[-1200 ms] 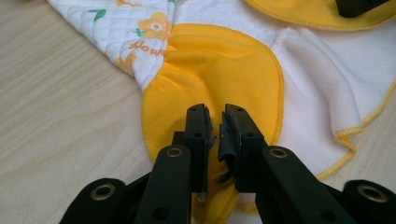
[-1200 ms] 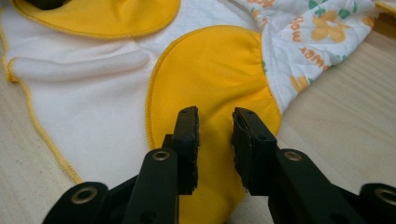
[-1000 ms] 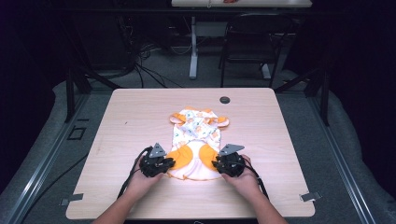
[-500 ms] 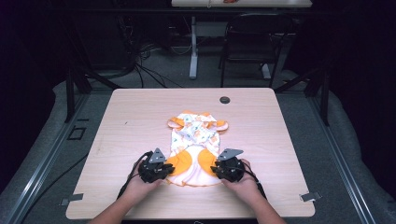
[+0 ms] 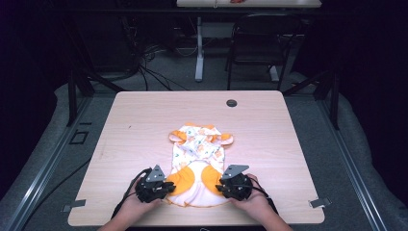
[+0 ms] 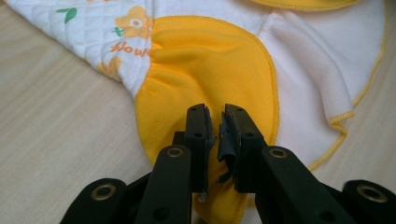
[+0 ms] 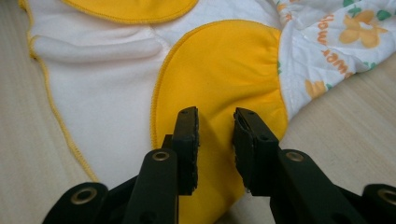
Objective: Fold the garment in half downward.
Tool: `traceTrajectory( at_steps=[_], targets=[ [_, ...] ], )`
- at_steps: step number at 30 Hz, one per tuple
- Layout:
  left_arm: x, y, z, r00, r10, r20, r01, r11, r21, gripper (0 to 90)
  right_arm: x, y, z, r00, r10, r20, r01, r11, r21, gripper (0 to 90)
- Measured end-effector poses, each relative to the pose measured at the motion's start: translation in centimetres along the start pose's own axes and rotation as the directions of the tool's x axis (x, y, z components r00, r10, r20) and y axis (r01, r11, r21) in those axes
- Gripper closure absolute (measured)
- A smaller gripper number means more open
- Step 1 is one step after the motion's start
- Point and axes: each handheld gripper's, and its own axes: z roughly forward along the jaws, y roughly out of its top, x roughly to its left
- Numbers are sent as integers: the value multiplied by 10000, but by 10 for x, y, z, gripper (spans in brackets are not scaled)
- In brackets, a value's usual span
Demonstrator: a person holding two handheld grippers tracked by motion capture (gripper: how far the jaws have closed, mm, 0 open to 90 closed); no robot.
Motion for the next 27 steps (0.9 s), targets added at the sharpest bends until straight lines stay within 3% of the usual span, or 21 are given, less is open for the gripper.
traceTrajectory(
  at_steps=[10, 13, 14, 18, 20, 22, 24, 27],
  targets=[
    [-17, -11, -10, 9994, -62, 337, 58, 9999, 110, 795, 16, -9, -9, 9992, -5, -392, 7, 10000, 47, 667],
    [-17, -11, -13, 9984, -327, 457, 332, 9994, -91, 792, 19, -8, -12, 9995, -97, -308, 97, 10000, 1, 679],
    [-16, -9, -14, 9976, -428, 545, 438, 9989, -183, 787, 19, -3, -15, 9997, -159, -179, 150, 9988, -469, 692],
    [-7, 4, -12, 9988, -322, 375, 336, 9988, -360, 781, 10, 11, -20, 10000, -15, 21, 17, 9952, -983, 707],
    [2, 15, -6, 9998, -115, 190, 124, 9987, -499, 772, -2, 21, -12, 9998, 89, 178, -73, 9960, -889, 714],
    [10, 24, 0, 9999, -106, 97, 113, 9975, -702, 768, -5, 23, -9, 9996, 126, 243, -105, 9965, -832, 715],
    [21, 34, 9, 9995, -207, -244, 187, 9966, -801, 753, -15, 28, 0, 9988, 335, 344, -305, 9960, -843, 719],
    [32, 40, 19, 9979, -551, -338, 517, 9943, -937, 753, -26, 31, 10, 9961, 680, 563, -626, 9937, -925, 722]
  ],
)
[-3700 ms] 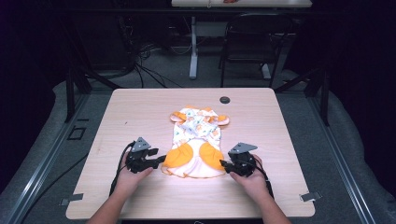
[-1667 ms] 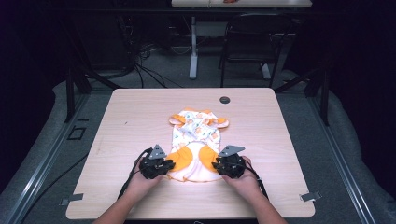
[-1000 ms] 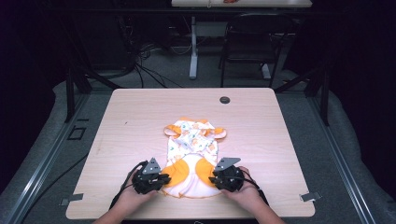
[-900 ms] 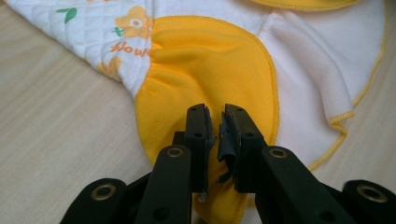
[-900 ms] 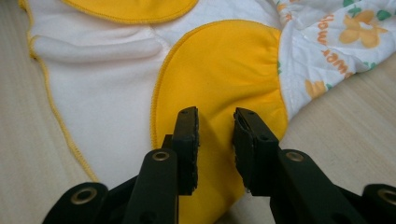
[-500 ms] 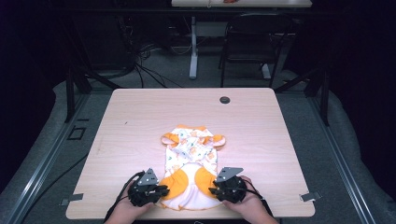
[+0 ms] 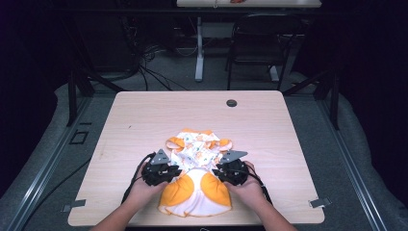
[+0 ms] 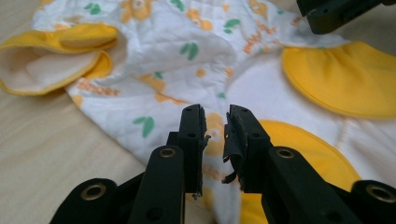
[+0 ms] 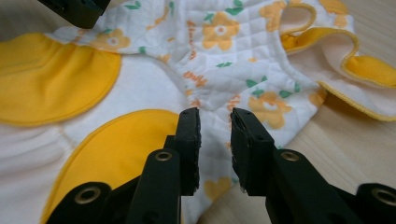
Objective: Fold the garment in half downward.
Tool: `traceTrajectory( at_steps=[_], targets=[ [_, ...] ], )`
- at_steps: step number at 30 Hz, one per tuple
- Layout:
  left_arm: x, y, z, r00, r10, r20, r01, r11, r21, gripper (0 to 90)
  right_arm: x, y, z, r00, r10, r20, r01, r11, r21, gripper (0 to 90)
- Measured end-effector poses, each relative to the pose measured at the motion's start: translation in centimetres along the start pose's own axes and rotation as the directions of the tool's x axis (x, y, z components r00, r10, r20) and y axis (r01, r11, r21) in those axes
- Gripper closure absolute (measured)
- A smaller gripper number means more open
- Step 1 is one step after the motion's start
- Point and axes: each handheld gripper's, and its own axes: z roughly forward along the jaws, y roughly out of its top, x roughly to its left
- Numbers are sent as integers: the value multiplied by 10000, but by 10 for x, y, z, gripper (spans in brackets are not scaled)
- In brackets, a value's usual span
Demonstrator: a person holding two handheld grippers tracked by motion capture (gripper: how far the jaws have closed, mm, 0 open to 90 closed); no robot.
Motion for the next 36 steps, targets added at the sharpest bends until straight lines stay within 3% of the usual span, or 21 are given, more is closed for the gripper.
traceTrajectory(
  at_steps=[4, 10, 18, 24, 25, 31, 36],
  targets=[
    [6, -3, 11, 9998, -181, -37, 182, 9996, 211, 754, -7, -4, 9, 9997, 260, -44, -259, 9995, 206, 727],
    [3, -11, 14, 9994, -347, 51, 345, 9990, 288, 753, -1, -9, 12, 9999, -157, -56, 161, 9975, 683, 731],
    [-7, -15, 8, 9999, 114, 105, -120, 9986, 508, 752, 7, -14, 6, 9989, -313, -361, 341, 9962, 805, 731],
    [-7, -15, 7, 9996, -4, 295, -11, 9988, 497, 714, 7, -14, 2, 9982, -379, -468, 419, 9952, 883, 703],
    [-7, -15, 7, 9996, -33, 276, 20, 9988, 479, 699, 5, -13, 1, 9985, -173, -528, 207, 9977, 648, 690],
    [-4, -9, 6, 9994, -180, 309, 170, 9994, 317, 659, -2, -6, -5, 9985, 49, -540, -36, 9997, 234, 658],
    [3, 2, 1, 9998, -109, 189, 106, 9998, 179, 635, -12, 0, -9, 9986, 312, -420, -305, 9994, 171, 633]
  ],
)
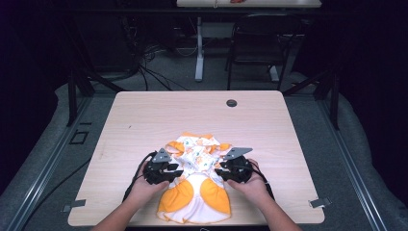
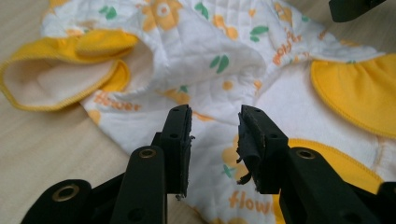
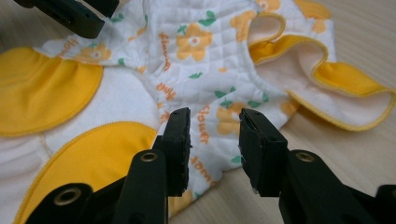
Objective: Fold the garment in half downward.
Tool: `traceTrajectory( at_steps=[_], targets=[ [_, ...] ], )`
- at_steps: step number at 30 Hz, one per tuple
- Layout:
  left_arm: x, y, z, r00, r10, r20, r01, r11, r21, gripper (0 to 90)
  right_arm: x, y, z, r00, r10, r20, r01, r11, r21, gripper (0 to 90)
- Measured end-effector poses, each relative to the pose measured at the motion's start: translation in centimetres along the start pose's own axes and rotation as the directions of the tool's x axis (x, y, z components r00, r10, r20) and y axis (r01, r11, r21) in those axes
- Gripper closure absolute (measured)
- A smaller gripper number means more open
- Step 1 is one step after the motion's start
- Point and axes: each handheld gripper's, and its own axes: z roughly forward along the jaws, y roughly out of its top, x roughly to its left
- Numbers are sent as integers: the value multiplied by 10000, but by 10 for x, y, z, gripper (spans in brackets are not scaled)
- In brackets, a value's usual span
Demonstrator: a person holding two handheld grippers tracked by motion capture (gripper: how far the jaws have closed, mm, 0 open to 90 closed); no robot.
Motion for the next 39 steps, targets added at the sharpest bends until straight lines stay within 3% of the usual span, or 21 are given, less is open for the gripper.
traceTrajectory(
  at_steps=[2, 15, 20, 23, 28, 33, 36, 39],
  targets=[
    [4, 5, -2, 10000, 31, -41, -31, 10000, 10, 634, -6, 5, -4, 9996, 266, -123, -268, 9994, -220, 638],
    [38, 49, -9, 9991, -432, -55, 430, 9985, -340, 640, -35, 38, -8, 9998, 210, -1, -210, 9997, 133, 646],
    [48, 65, -7, 9994, -332, -99, 328, 9989, -349, 642, -48, 53, -9, 9995, 313, 104, -314, 9995, 106, 639],
    [54, 73, -2, 9996, -223, -182, 217, 9993, -291, 642, -55, 60, -6, 9993, 279, 248, -283, 9995, 150, 628],
    [67, 82, 7, 9991, -302, -295, 293, 9991, -293, 643, -66, 75, 2, 9997, 262, -9, -262, 9992, 290, 613],
    [80, 88, 17, 9983, -409, -418, 407, 9992, -60, 650, -75, 92, 16, 9994, 168, 302, -184, 9984, 527, 618],
    [85, 89, 21, 9983, -450, -364, 443, 9988, -218, 650, -77, 96, 22, 9991, 29, 428, -58, 9976, 686, 631],
    [92, 89, 27, 9973, -575, -462, 578, 9983, 36, 650, -80, 99, 30, 9984, 12, 560, -54, 9972, 742, 644]
  ],
)
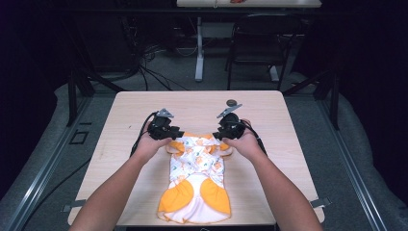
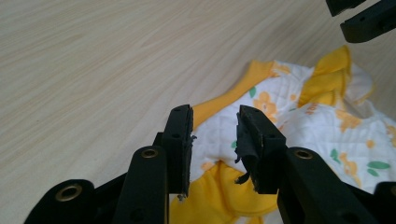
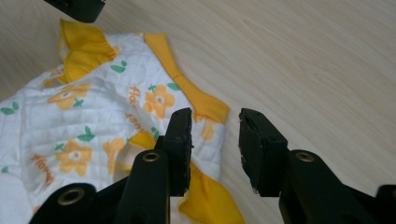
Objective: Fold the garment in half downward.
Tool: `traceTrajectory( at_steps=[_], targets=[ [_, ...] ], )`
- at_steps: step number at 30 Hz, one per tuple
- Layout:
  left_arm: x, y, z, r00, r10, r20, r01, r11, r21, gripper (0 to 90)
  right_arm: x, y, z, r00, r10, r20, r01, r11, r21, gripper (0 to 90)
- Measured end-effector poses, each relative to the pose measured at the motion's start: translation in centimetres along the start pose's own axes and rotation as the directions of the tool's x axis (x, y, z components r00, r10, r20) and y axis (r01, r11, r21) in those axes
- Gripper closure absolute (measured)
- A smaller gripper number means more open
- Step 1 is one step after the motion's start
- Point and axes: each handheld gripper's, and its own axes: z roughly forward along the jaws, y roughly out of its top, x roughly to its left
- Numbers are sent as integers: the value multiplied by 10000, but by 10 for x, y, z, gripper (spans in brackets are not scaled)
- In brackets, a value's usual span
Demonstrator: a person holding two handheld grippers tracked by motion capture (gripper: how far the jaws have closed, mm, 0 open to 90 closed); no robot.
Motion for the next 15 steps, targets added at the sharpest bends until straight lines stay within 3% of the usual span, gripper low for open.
traceTrajectory(
  at_steps=[10, 15],
  targets=[
    [9, -7, 18, 9995, -311, -1, 310, 9988, 377, 662, -6, -7, 27, 9998, 203, -34, -201, 9989, 428, 670],
    [9, -12, 27, 9984, -516, -213, 525, 9975, 470, 650, -5, -8, 36, 9997, 251, -84, -245, 9979, 605, 673]
  ],
)
